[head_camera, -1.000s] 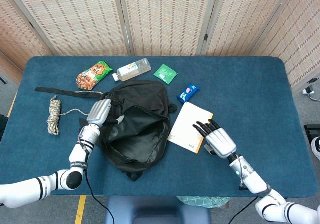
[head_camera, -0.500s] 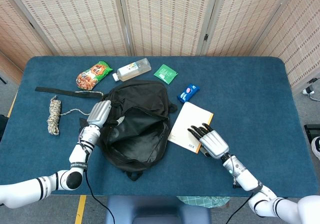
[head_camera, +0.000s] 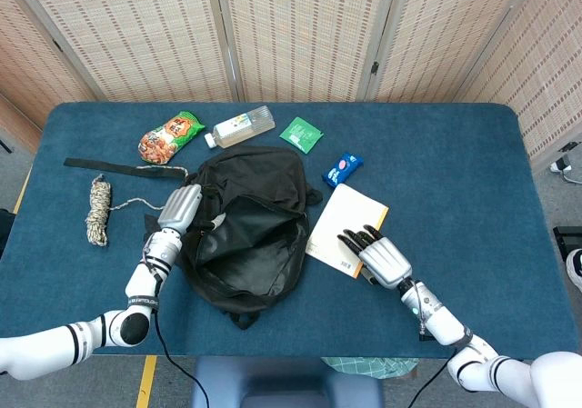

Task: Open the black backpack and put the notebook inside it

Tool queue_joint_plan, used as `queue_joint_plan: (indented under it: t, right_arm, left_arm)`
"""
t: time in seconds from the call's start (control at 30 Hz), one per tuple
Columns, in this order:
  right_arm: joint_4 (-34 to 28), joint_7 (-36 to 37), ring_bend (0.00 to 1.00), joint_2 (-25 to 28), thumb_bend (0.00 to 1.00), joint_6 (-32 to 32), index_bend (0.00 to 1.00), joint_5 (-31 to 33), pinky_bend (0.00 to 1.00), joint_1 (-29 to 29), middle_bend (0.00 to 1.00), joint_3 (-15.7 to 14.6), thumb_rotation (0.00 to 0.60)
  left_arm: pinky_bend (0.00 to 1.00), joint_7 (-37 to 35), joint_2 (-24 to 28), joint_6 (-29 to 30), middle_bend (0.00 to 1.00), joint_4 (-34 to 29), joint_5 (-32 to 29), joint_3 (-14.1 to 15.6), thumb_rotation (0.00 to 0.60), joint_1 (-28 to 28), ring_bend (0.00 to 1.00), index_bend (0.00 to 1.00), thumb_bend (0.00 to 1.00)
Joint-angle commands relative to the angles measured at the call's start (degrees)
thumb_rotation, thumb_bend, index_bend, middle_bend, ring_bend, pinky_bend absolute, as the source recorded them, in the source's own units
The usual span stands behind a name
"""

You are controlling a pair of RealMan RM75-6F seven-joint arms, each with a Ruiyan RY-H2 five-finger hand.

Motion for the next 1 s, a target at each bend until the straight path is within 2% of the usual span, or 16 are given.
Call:
queue_joint_plan:
  t: [0.03,0.33,0.63,1.0]
  right_arm:
    - [0.1,0.0,0.18,0.0,0.40,0.0,0.07,0.3,0.12,0.1,0.12,0.0,0.600]
    - [1.9,-0.6,0.19,-1.8,0.40,0.2,0.07,0.5,0.12,1.3,0.13,0.2,0.600]
    - [6.0,2.4,0.27,-4.4,0.40,2.9,0.22,-0.5,0.15,2.4,0.24,0.4,0.600]
    - [9.9,3.9,0.32,-6.8,0.40,5.6,0.28,-0.5,0.19,3.6,0.28,1.3,0.600]
  left_arm:
    - [0.00,-0.1,-0.1,-0.2,0.49,0.2,0.0,0.0,0.600,0.0,0.38,0.69,0.72]
    - [0.00,-0.5,-0.3,-0.4,0.49,0.6,0.1,-0.1,0.600,0.1,0.38,0.69,0.72]
    - [0.00,-0.7,-0.2,-0.5,0.49,0.6,0.5,-0.1,0.600,0.4,0.37,0.69,0.72]
    - [0.00,-1.2,-0.2,-0.6,0.49,0.8,0.9,0.0,0.600,0.6,0.37,0.69,0.72]
